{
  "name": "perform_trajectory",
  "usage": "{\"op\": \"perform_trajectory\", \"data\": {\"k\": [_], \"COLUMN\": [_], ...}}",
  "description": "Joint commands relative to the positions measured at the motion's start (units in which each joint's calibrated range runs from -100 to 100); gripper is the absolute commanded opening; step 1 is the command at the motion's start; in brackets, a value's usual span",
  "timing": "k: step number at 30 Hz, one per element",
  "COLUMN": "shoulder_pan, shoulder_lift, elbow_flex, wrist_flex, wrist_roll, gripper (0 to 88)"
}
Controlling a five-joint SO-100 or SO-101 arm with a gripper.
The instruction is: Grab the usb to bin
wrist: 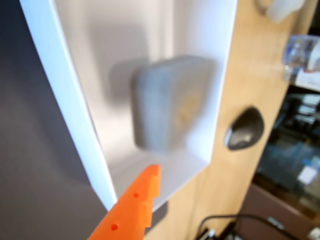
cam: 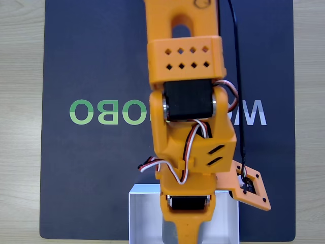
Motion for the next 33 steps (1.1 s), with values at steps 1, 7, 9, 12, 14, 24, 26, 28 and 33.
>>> {"op": "perform_trajectory", "data": {"k": [1, 7, 9, 12, 14, 24, 26, 28, 33], "shoulder_pan": [0.30, 0.30, 0.30, 0.30, 0.21, 0.04, 0.13, 0.13, -0.38], "shoulder_lift": [-1.48, -1.48, -1.48, -1.48, -1.48, -1.56, -1.82, -3.68, -8.68], "elbow_flex": [-3.10, -3.10, -3.10, -3.10, -3.10, -3.10, -3.10, -3.10, -3.10], "wrist_flex": [-0.88, -0.88, -0.88, -0.88, -0.88, -0.01, 1.12, 3.92, 8.54], "wrist_roll": [0.18, 0.18, 0.18, 0.18, 0.18, -0.19, -0.35, -0.40, -0.40], "gripper": [51.5, 65.2, 68.3, 71.9, 73.6, 76.8, 76.7, 76.4, 60.0]}}
